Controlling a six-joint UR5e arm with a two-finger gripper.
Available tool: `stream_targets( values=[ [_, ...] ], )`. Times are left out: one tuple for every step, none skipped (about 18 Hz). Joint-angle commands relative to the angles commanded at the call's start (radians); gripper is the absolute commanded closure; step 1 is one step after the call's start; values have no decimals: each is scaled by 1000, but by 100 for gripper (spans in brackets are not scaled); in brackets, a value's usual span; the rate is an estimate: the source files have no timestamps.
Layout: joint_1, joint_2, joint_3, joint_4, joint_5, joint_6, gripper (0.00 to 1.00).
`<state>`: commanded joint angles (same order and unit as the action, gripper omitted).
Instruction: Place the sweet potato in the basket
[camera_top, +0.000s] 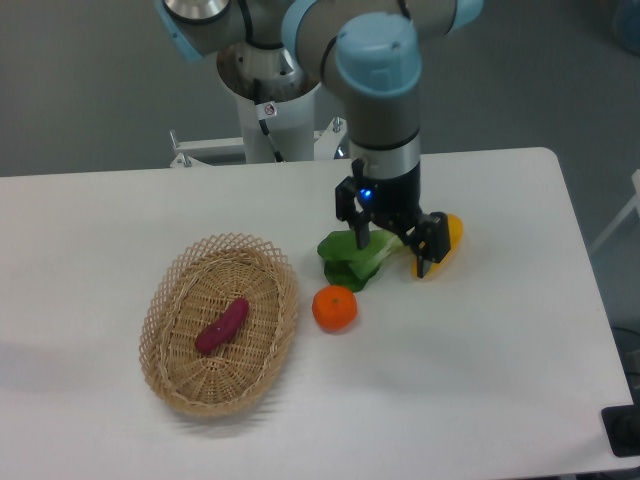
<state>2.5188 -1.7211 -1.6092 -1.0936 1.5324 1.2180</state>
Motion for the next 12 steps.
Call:
stream_targets(
  values=[
    [0,-2,9,-5,0,0,0],
    [2,-2,15,-9,0,0,0],
    [5,-2,20,-15,0,0,0],
    [8,-2,26,-20,0,3,0],
    [8,-3,28,-22,0,5,0],
    [8,-3,32,-22,0,5,0],
    [9,-5,35,-22,0,5,0],
    [9,-6,40,-23,0,5,0],
    [9,-6,40,-25,0,5,0],
    [9,-6,41,-28,0,5,0],
    [9,-6,41,-29,0,5,0],
    [9,-6,43,-29,2,5,0]
  ],
)
